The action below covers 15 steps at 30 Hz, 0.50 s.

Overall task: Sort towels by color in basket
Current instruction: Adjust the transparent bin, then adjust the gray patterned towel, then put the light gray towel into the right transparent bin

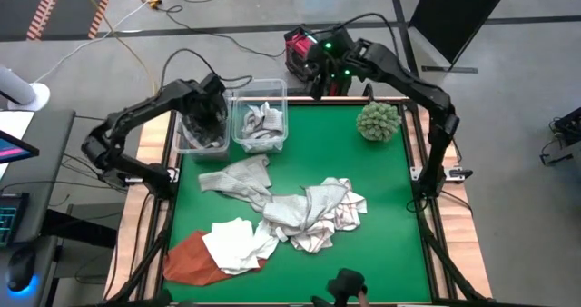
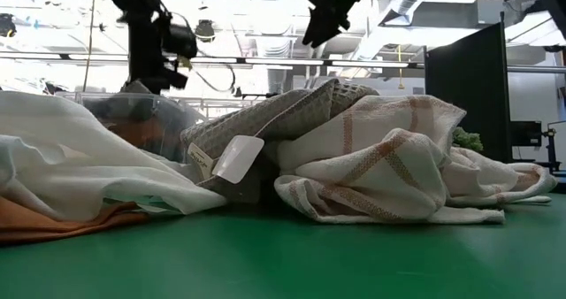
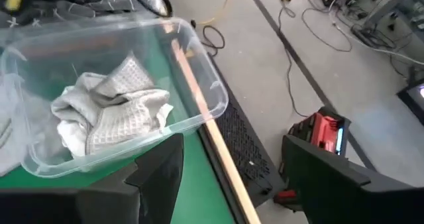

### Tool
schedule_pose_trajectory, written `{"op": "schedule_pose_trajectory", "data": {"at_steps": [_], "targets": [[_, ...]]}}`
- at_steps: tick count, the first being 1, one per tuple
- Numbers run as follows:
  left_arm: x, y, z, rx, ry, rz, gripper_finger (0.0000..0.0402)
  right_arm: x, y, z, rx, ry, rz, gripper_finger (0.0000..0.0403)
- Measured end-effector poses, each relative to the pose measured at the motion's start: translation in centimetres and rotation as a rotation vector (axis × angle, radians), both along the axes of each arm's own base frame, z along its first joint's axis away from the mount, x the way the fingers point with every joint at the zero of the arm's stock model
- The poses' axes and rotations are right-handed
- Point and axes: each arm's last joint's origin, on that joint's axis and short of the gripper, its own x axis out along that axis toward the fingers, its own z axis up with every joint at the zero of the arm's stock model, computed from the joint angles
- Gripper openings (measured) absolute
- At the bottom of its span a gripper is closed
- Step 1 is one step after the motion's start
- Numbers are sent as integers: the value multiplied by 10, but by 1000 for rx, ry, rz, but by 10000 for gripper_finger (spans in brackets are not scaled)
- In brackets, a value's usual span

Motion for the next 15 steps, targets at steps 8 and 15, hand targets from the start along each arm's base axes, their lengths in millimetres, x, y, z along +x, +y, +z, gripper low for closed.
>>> {"op": "schedule_pose_trajectory", "data": {"at_steps": [8, 15], "targets": [[-8, -10, 62, 95, -127, 114, 157, -5, 2, 2, 4, 13, -7, 285], [-8, -48, 114, 261, -382, 81, 182, 7, 29, -1, 35, 55, 80, 285]]}}
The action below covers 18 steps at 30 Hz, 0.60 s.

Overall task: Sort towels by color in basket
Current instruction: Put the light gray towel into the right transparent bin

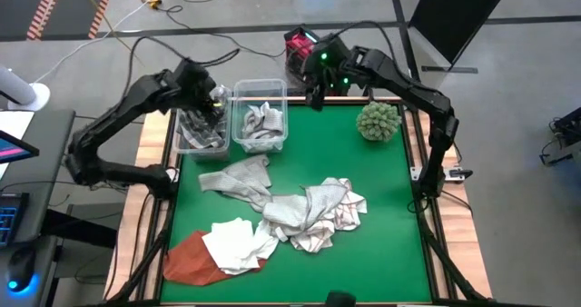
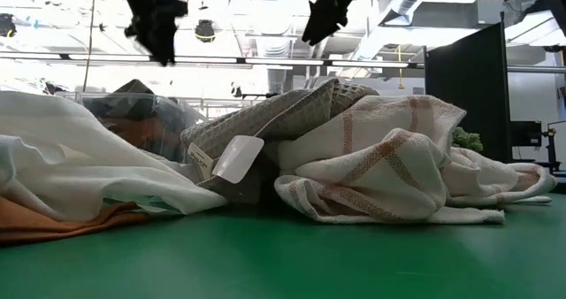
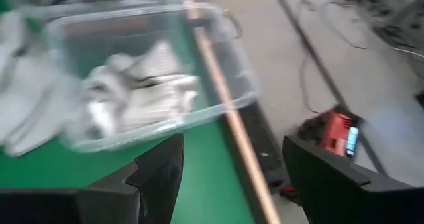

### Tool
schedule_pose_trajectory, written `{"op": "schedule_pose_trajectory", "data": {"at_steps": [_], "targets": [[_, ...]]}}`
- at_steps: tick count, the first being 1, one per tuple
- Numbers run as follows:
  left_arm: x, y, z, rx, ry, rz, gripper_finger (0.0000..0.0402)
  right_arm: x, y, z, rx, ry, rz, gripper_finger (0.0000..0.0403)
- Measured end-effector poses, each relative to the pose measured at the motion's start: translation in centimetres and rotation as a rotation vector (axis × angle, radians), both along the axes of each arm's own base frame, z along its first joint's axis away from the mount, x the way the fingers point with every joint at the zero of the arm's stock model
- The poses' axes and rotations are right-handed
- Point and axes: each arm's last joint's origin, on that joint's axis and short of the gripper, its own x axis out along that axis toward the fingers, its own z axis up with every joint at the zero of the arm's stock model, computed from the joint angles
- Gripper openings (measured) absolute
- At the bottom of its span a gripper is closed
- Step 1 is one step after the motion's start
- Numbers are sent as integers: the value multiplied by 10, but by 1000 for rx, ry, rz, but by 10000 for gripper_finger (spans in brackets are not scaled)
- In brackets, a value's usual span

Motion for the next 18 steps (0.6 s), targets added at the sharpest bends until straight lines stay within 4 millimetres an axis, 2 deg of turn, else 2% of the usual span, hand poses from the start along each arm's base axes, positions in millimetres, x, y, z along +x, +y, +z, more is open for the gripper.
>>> {"op": "schedule_pose_trajectory", "data": {"at_steps": [4, 7, 10, 14, 18], "targets": [[2, -33, 26, 114, -216, -65, 179, 12, 28, -4, 103, -16, 91, 285], [9, -60, 35, 196, -346, -163, 177, 24, 59, -8, 164, -26, 142, 285], [12, -87, 34, 223, -399, -263, 177, 39, 94, -6, 192, -81, 187, 285], [8, -118, 26, 162, -454, -343, 176, 53, 143, -2, 185, -169, 169, 285], [5, -138, 11, 83, -471, -412, 176, 67, 184, -13, 208, -192, 138, 285]]}}
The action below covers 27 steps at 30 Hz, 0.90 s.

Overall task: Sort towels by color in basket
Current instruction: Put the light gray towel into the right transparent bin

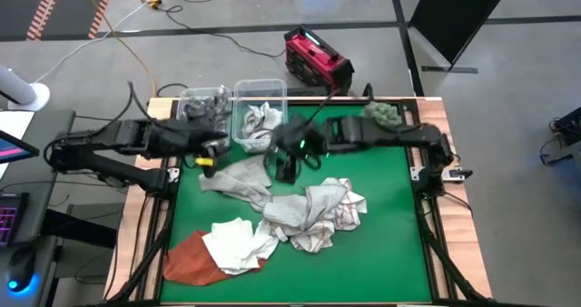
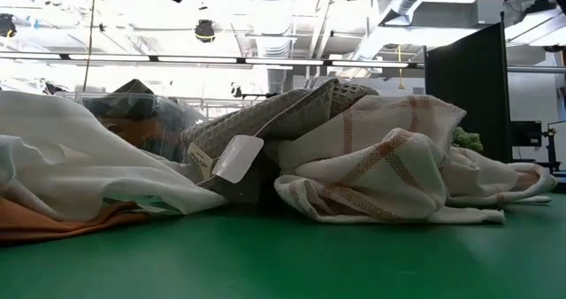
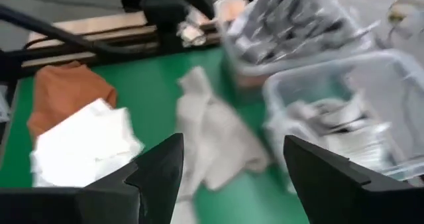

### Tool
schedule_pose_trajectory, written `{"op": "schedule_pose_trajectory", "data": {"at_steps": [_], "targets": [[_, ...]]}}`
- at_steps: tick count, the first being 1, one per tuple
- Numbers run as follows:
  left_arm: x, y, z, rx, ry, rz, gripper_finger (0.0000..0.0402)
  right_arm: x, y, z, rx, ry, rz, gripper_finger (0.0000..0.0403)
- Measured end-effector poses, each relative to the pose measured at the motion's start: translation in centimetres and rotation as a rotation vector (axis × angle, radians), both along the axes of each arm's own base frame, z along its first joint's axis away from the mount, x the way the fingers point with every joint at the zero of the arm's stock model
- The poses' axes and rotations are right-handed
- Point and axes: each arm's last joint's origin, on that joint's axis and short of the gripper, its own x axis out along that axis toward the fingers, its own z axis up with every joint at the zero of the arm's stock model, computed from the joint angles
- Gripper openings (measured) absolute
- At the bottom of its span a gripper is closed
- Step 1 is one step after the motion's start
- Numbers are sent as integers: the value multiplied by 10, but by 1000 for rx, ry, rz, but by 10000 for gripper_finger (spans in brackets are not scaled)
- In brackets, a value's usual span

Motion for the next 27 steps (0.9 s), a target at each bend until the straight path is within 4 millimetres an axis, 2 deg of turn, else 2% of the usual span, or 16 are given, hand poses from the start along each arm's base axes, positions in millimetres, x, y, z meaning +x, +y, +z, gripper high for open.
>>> {"op": "schedule_pose_trajectory", "data": {"at_steps": [4, 10, 13, 16, 19, 22, 27], "targets": [[-1, -9, -16, -49, 15, -29, 176, 17, 29, -27, 88, 56, -29, 285], [-5, -29, -30, -134, 50, -216, 176, 48, 79, -89, 195, 164, -36, 285], [-11, -42, -31, -147, 73, -307, 176, 50, 107, -109, 237, 211, -34, 285], [-17, -49, -38, -134, 153, -304, 176, 47, 122, -125, 237, 290, -36, 285], [-17, -52, -44, -130, 204, -267, 176, 52, 124, -140, 245, 325, -40, 285], [-16, -58, -45, -125, 206, -299, 176, 66, 121, -150, 254, 282, -8, 285], [-18, -66, -45, -86, 199, -296, 176, 90, 95, -178, 222, 237, -76, 285]]}}
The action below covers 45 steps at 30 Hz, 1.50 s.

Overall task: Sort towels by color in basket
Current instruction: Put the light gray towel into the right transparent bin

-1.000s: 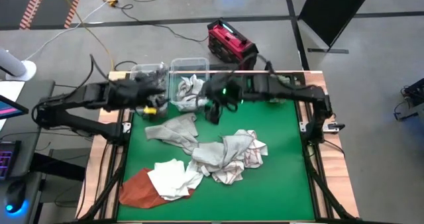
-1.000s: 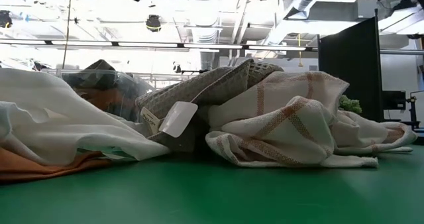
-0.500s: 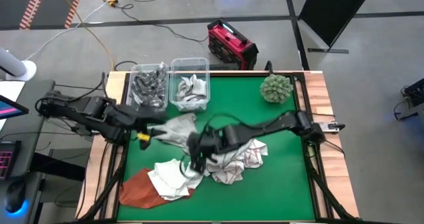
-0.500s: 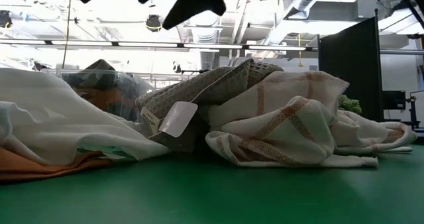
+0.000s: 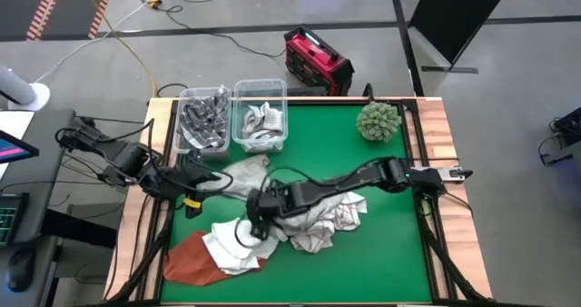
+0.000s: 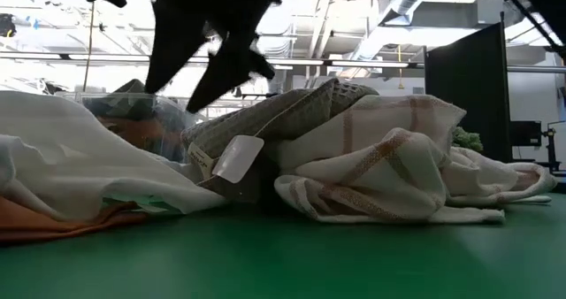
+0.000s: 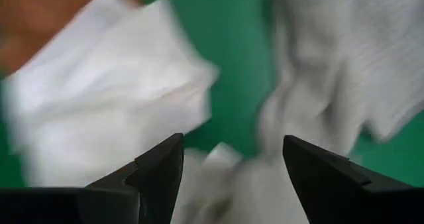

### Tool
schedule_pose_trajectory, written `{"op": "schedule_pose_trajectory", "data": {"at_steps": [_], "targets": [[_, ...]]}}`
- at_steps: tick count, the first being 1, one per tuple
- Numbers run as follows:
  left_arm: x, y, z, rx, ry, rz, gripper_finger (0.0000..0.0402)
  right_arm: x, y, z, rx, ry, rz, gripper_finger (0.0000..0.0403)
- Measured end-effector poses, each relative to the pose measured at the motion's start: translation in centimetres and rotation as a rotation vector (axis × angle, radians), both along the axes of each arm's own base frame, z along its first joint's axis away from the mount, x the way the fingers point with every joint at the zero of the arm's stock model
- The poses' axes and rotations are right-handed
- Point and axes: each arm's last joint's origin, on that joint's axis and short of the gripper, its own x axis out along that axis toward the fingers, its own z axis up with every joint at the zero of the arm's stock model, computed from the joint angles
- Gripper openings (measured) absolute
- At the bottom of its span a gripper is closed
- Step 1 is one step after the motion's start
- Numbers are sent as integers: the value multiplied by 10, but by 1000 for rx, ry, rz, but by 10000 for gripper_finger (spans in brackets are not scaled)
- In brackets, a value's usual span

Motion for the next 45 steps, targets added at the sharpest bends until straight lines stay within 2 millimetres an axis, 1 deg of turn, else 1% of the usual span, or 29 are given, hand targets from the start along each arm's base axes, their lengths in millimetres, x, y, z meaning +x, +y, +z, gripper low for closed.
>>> {"op": "schedule_pose_trajectory", "data": {"at_steps": [4, 6, 8, 10, 11, 13, 15, 16, 18, 19, 20, 21, 23, 25, 28, 29, 31, 33, 35, 37, 39, 42, 45], "targets": [[-7, 1, 4, -58, -52, 53, 176, 12, -33, -9, -79, -21, -82, 285], [-10, 2, 7, -89, -76, 72, 176, 12, -46, -15, -143, 10, -101, 285], [-13, 4, 9, -122, -93, 90, 176, 20, -55, -26, -175, -5, -96, 285], [-17, 6, 11, -156, -108, 110, 176, 23, -62, -34, -200, 13, -70, 285], [-19, 7, 12, -174, -117, 119, 176, 26, -64, -41, -214, 15, -57, 285], [-24, 10, 13, -211, -128, 129, 176, 34, -68, -46, -230, -28, -36, 285], [-29, 12, 16, -247, -143, 137, 176, 35, -69, -57, -255, -4, -19, 284], [-31, 14, 17, -262, -154, 142, 176, 39, -70, -58, -250, -43, -23, 281], [-34, 15, 18, -279, -162, 149, 176, 40, -70, -61, -238, -37, -10, 271], [-37, 17, 19, -286, -170, 150, 176, 41, -70, -67, -228, -38, 5, 261], [-40, 18, 20, -293, -180, 150, 176, 47, -70, -68, -197, -85, 18, 248], [-41, 19, 20, -296, -184, 149, 176, 48, -70, -70, -176, -95, 36, 232], [-43, 20, 21, -300, -191, 149, 176, 45, -70, -76, -155, -52, 59, 189], [-46, 22, 22, -304, -198, 148, 176, 48, -70, -80, -147, -62, 63, 133], [-49, 24, 22, -305, -204, 151, 176, 44, -70, -80, -130, -24, 90, 36], [-50, 24, 22, -305, -206, 152, 176, 44, -70, -78, -123, -29, 103, 23], [-51, 25, 23, -306, -211, 153, 176, 40, -69, -68, -119, -17, 118, 22], [-52, 25, 23, -301, -221, 158, 176, 37, -67, -49, -121, -42, 125, 22], [-51, 26, 24, -289, -236, 161, 176, 30, -64, -24, -142, -65, 156, 21], [-50, 25, 27, -266, -267, 158, 176, 23, -62, 10, -177, -135, 190, 21], [-48, 25, 30, -236, -308, 159, 176, 15, -65, 43, -212, -212, 193, 21], [-46, 27, 35, -169, -377, 197, 176, 0, -80, 91, -259, -334, 142, 21], [-46, 29, 39, -119, -428, 254, 176, -11, -105, 133, -317, -492, 68, 21]]}}
